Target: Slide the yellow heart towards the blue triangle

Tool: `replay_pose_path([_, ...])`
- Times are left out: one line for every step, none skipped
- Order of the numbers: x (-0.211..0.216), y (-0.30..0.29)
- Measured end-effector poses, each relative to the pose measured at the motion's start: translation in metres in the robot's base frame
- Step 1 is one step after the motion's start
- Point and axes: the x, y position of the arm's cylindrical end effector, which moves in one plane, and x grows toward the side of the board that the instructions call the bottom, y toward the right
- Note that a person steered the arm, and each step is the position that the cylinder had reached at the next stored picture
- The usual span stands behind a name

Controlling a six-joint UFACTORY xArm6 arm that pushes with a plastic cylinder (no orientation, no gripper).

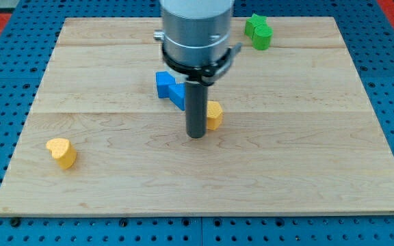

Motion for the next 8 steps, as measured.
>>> replay_pose_path([0.025,-0.012])
replay_pose_path([0.089,-0.068])
replay_pose_path([0.094,-0.192])
replay_pose_path([0.072,-0.24])
replay_pose_path([0.058,-0.17])
replay_pose_path([0.049,-0.15])
replay_pose_path([0.043,-0.157])
replay_pose_path([0.053,-0.221])
